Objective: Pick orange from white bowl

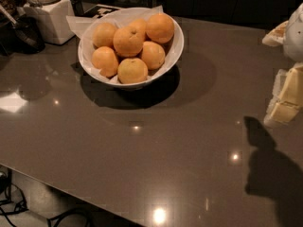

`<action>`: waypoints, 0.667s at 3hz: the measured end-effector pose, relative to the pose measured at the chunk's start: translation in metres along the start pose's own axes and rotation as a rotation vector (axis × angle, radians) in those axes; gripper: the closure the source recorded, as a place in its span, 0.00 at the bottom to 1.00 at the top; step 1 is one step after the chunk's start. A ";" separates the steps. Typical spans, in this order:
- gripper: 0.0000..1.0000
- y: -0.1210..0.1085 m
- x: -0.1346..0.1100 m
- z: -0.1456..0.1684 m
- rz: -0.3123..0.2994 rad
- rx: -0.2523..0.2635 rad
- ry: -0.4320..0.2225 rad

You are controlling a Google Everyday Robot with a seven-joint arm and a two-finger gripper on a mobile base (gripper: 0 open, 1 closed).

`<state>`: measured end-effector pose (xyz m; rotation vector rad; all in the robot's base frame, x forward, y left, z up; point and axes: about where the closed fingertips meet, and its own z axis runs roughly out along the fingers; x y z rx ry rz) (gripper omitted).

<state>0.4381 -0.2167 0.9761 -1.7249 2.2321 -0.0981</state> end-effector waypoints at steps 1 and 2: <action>0.00 0.000 -0.001 -0.001 -0.001 0.002 0.000; 0.00 -0.005 -0.018 -0.004 -0.035 0.008 0.012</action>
Offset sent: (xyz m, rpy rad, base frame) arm 0.0168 0.0339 0.0140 -0.0577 0.0084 0.0707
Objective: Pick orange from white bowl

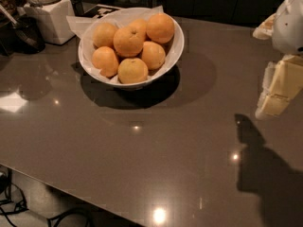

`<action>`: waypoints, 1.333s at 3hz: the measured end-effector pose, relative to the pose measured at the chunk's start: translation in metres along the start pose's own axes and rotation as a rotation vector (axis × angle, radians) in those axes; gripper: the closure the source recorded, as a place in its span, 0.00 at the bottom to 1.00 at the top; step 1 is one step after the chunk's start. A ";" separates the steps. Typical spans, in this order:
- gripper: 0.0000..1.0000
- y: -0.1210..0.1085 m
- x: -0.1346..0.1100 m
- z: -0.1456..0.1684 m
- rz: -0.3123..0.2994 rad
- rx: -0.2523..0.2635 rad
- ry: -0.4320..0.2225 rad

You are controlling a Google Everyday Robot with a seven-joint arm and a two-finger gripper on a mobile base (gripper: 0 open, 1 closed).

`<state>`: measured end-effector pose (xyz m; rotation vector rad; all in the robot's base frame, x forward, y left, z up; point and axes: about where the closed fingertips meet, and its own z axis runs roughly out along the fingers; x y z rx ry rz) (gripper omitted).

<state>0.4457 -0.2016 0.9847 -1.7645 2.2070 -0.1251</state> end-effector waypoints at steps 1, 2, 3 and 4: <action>0.00 -0.004 -0.030 -0.002 -0.073 0.002 0.011; 0.00 -0.005 -0.032 -0.002 -0.077 0.009 0.007; 0.00 -0.008 -0.054 -0.001 -0.088 0.019 -0.023; 0.00 -0.015 -0.101 -0.005 -0.117 0.029 -0.023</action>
Offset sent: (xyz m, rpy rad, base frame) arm 0.0076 0.0246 0.0073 -0.0292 -0.0077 0.0587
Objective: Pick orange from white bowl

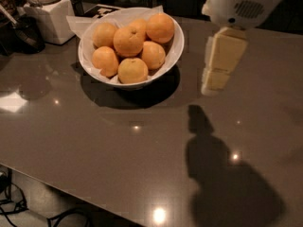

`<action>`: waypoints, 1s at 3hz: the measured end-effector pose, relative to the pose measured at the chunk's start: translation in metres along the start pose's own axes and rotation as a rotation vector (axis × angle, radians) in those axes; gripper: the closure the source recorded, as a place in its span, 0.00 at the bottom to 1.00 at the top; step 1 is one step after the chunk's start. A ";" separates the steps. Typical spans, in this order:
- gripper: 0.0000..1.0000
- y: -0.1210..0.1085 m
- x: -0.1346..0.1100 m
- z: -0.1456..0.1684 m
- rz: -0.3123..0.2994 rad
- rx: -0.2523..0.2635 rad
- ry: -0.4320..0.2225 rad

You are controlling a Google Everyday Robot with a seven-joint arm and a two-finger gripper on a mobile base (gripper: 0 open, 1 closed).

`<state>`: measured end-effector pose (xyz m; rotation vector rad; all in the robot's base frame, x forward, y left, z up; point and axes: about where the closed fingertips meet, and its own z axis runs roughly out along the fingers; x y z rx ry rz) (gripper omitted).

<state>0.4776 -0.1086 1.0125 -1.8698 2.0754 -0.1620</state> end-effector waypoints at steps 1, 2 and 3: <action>0.00 -0.015 -0.045 0.005 -0.038 -0.005 0.018; 0.00 -0.018 -0.054 0.003 -0.050 0.014 0.002; 0.00 -0.024 -0.066 0.001 -0.041 0.045 0.002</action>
Offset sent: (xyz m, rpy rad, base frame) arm 0.0161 0.0361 0.0063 -0.0248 0.0028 0.0254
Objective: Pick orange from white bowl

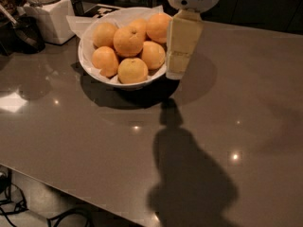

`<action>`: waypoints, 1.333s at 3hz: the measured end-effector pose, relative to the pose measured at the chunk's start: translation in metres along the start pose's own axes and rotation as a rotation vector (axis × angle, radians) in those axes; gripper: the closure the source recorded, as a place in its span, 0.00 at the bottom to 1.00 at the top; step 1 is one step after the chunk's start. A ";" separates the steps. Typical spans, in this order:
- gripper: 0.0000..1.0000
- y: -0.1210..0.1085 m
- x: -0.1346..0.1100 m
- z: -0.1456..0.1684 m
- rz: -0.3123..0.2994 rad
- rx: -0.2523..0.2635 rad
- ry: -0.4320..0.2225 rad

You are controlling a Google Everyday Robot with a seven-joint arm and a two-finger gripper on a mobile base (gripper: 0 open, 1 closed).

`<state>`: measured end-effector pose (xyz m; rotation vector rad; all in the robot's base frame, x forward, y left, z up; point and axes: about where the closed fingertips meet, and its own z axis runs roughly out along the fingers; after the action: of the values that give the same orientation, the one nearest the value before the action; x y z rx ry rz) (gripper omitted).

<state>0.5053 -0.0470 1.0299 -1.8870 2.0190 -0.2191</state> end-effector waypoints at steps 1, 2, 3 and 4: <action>0.00 -0.014 -0.021 0.008 0.053 -0.031 -0.021; 0.00 -0.033 -0.043 0.024 0.085 -0.083 -0.041; 0.00 -0.052 -0.061 0.040 0.109 -0.117 -0.074; 0.02 -0.070 -0.077 0.051 0.123 -0.130 -0.102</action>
Offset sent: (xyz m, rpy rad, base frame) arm 0.0546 0.0563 -0.0168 0.0522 0.2322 -0.0784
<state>0.5918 0.0292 1.0200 -1.8010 2.1155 0.0414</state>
